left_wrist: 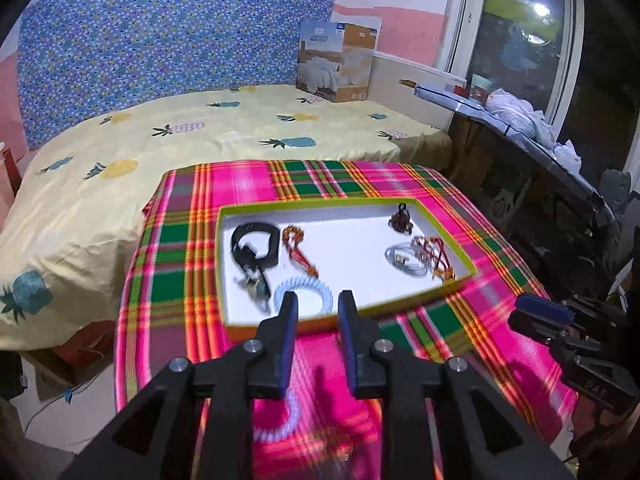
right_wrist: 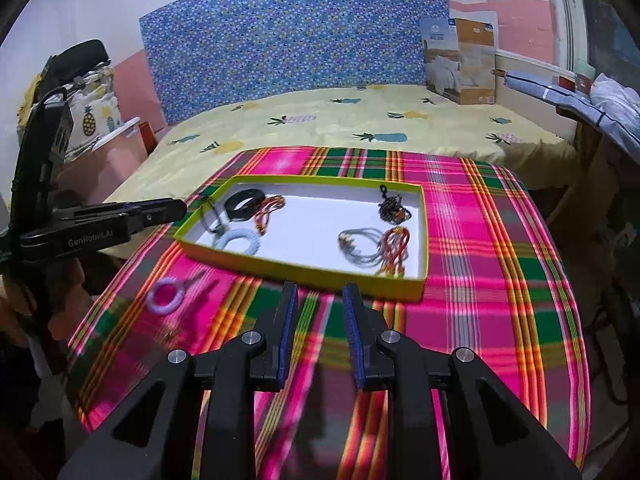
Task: Organize jewelry
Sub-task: 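Move both tools back over the lilac hair tie and gold ring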
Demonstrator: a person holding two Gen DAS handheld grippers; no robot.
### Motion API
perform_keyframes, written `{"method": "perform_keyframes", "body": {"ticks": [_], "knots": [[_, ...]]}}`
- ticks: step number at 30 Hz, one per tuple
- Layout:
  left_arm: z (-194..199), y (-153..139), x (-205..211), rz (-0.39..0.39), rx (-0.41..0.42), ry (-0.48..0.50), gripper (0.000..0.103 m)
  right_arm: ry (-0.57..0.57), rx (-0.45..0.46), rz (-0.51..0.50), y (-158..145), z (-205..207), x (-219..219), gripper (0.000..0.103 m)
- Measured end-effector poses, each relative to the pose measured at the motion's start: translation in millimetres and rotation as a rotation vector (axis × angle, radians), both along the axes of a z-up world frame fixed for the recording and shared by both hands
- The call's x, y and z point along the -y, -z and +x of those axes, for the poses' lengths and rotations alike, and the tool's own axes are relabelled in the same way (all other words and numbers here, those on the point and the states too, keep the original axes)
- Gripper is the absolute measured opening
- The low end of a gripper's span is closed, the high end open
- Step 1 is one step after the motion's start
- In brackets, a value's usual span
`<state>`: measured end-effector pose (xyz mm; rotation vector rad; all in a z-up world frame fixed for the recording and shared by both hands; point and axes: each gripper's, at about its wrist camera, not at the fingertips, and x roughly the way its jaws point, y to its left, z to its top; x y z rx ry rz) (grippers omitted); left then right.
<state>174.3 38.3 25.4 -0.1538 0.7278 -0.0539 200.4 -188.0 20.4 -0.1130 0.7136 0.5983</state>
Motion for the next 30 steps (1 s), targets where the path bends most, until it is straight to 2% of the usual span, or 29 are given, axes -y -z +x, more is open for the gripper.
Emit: {"method": "perform_keyframes", "body": {"ticks": [10,15,30], "knots": [[-56.7,16.2,-11.2,0.013,-0.012,-0.08,0.022,-0.028,-0.006,0.016,8.5,-46.6,0.4,0.024],[-75.7,22.7,-16.5,0.0,-0.019,-0.09,0.022,-0.031,-0.018,0.034,13.6,-59.6,1.5,0.024],[-87.8,37.4,-11.3,0.015,-0.05,-0.074,0.024,-0.095,-0.054,0.039,23.4,-68.2,-15.1,0.024]]}}
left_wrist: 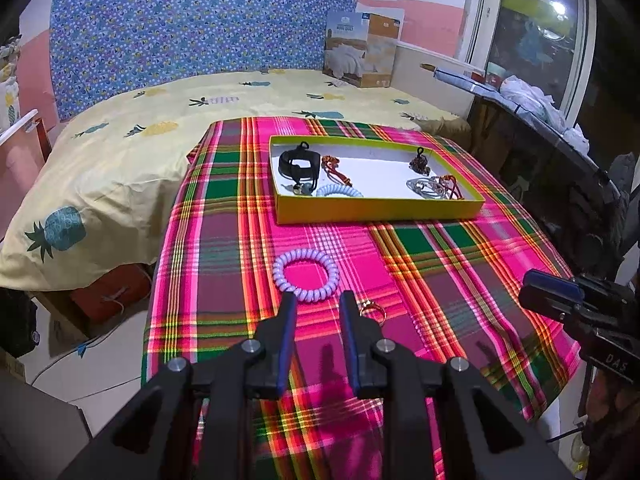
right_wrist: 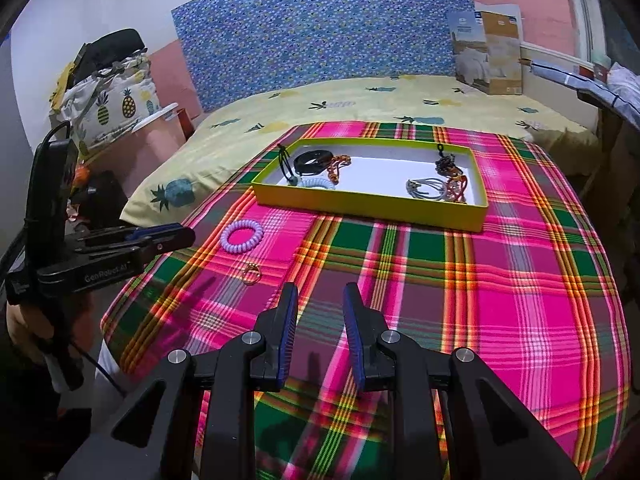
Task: Organize jewelry
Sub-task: 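Move both tools back over the lilac hair tie and gold ring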
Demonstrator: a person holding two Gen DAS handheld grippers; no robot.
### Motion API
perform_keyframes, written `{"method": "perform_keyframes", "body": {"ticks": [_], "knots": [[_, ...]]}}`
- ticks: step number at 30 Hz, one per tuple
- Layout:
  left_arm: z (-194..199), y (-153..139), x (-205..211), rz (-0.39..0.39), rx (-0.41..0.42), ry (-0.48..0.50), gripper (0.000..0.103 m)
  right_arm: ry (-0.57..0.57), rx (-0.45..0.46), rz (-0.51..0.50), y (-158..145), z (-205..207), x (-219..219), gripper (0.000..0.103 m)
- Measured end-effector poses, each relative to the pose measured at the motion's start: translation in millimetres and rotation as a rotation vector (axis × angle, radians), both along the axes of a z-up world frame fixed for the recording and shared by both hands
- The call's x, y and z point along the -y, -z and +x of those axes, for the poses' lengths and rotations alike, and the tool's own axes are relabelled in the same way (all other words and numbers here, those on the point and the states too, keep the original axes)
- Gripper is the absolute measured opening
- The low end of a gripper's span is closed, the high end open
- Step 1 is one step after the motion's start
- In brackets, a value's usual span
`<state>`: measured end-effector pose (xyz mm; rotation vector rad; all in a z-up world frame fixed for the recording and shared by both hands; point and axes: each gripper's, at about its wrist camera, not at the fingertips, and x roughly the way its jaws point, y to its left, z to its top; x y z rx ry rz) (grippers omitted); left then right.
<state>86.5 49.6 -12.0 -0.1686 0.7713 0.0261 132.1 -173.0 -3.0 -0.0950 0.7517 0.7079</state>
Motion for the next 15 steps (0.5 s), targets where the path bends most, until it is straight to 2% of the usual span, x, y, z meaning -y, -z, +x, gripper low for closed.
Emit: {"method": "perform_keyframes", "body": {"ticks": [2,15], "knots": [[-0.4,2.3,-1.1,-0.006,-0.003,0.0,0.03,-0.007,-0.006,-0.006,2.2,0.6,-3.7,0.024],[3.9,13.2,-16.5,-0.012,-0.026,-0.016,0.032,-0.11,-0.028,-0.07,20.4,1.4,-49.5,0.024]]}}
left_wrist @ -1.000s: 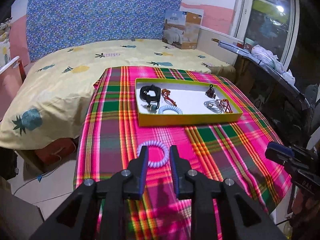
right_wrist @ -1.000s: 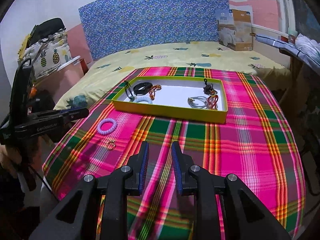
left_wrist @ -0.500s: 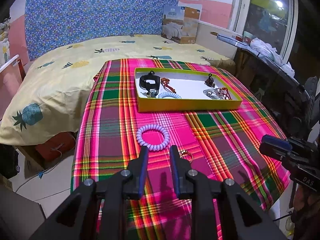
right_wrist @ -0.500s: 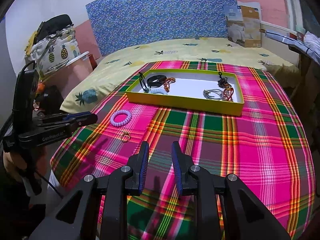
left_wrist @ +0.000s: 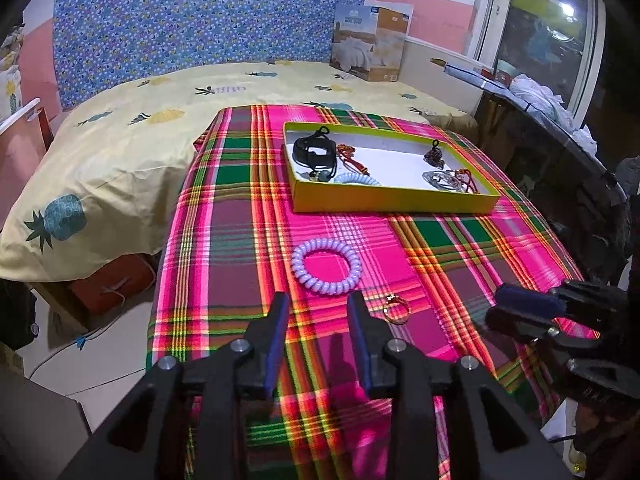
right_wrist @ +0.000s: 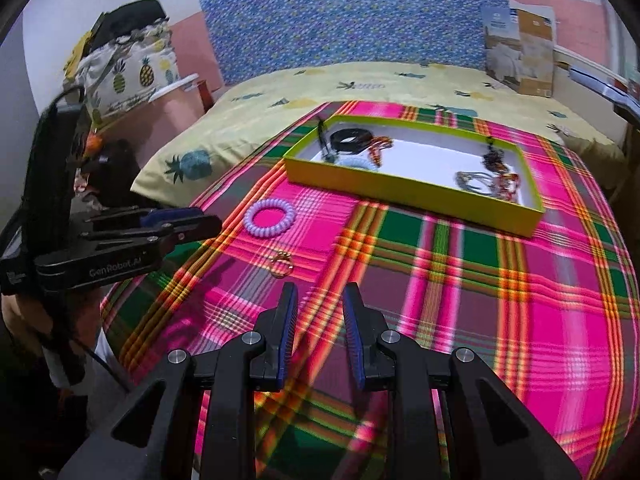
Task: Organize jewelry
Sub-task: 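Move both tools back over the lilac hair tie and gold ring, then grasp the lilac coiled hair tie with the left tool while the right tool grasps the gold ring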
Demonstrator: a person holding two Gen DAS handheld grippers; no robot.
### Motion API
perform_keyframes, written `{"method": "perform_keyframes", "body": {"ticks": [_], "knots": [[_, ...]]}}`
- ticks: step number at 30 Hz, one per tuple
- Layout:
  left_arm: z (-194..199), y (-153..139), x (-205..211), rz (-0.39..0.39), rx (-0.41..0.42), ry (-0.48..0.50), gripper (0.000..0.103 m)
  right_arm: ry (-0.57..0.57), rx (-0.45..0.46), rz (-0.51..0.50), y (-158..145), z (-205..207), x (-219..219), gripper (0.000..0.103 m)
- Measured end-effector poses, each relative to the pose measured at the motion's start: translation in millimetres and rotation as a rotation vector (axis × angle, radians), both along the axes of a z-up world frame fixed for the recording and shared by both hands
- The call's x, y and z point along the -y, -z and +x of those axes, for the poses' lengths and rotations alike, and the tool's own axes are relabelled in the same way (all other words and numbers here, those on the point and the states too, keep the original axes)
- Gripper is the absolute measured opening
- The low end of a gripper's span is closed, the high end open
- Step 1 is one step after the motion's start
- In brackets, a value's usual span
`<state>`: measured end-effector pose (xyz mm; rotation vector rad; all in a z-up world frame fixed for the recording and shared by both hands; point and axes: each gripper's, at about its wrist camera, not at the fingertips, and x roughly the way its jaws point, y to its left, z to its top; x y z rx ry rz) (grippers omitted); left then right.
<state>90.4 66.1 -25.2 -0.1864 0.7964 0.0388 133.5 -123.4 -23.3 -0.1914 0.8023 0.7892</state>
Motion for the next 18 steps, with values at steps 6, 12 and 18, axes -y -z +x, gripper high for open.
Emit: {"method": "perform_keyframes", "body": {"ticks": [6,12,18], "knots": [[2.9,5.2,-14.2,-0.013,-0.008,-0.026,0.032,-0.049,-0.022,-0.033,12.9,4.8,-27.0,0.024],[3.6,8.9,-26.0,-0.025,-0.009,-0.042,0.032,-0.067,-0.04,-0.059,22.0,12.1,-46.1,0.024],[4.8,10.9,-29.8,-0.039,-0.005,-0.038,0.033,-0.072,-0.05,-0.094,29.2,18.6,-60.5,0.024]]}}
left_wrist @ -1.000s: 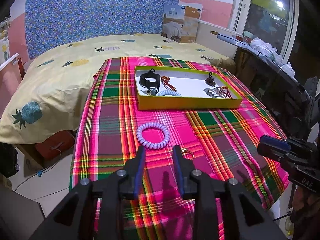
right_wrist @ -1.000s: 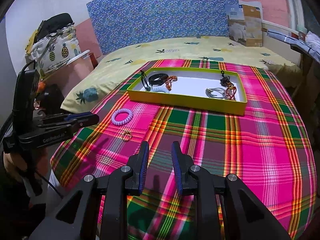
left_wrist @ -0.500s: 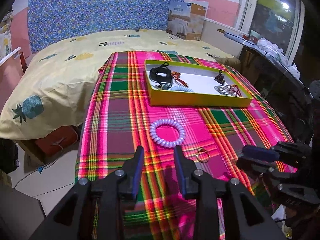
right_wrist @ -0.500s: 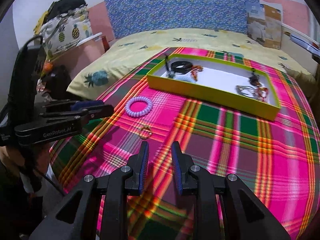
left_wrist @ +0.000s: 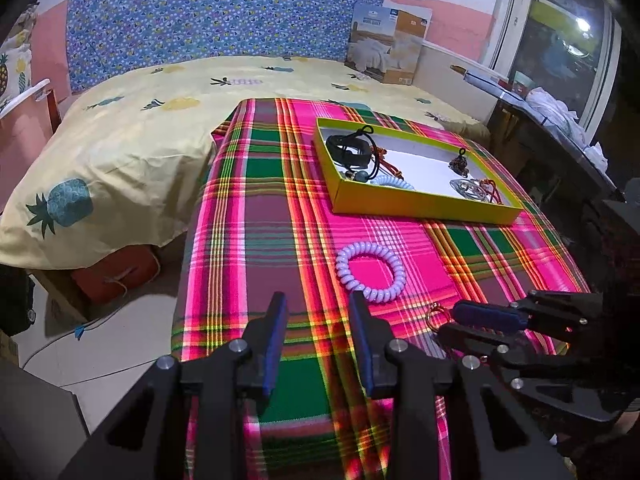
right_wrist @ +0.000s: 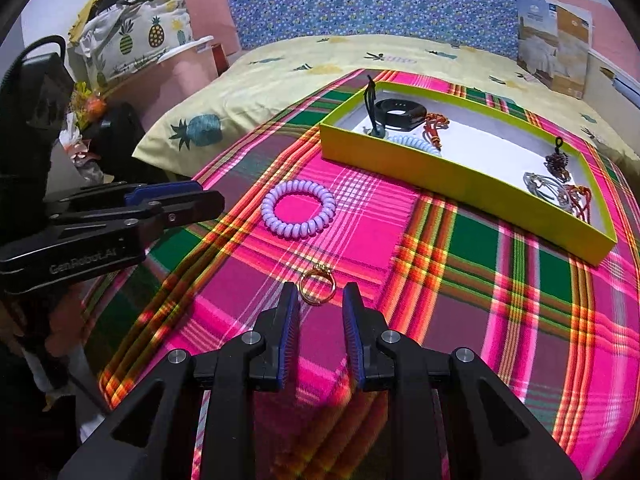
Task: Organize jewelry
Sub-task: 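Grasp the lilac coiled hair tie with the left tool while the right tool grasps the gold ring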
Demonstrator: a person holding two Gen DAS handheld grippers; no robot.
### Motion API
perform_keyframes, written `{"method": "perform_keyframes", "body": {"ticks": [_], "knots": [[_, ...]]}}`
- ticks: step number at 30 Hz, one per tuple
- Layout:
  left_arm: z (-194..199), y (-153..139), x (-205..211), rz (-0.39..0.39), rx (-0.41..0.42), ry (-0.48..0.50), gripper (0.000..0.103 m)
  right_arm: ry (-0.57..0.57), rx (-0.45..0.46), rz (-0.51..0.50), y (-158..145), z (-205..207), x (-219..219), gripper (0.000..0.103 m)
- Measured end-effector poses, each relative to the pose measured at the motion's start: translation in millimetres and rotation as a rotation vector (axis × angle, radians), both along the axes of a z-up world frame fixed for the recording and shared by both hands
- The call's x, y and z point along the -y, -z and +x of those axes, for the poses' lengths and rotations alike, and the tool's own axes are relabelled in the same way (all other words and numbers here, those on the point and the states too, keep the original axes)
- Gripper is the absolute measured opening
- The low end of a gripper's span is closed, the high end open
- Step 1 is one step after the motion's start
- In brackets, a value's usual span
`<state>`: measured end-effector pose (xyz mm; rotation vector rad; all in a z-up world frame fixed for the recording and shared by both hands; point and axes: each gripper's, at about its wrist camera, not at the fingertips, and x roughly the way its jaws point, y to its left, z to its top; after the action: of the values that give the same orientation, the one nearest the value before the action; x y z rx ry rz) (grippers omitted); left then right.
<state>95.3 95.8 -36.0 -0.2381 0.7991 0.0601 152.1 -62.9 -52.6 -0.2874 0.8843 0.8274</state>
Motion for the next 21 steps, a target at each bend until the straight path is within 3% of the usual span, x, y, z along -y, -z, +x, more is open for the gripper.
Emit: {"method": "perform_keyframes", "body": {"ticks": [11,21], "knots": [[2.6,1.7,-4.3,-0.015,0.003,0.0,0.033,-0.009,0.06,-0.057,1.6,-2.8,-15.1,0.024],[10.7,2.5,4.4,-0.035,0.002,0.037,0.034,0.005,0.057,-0.039,1.0,-4.1,-6.8,0.022]]}}
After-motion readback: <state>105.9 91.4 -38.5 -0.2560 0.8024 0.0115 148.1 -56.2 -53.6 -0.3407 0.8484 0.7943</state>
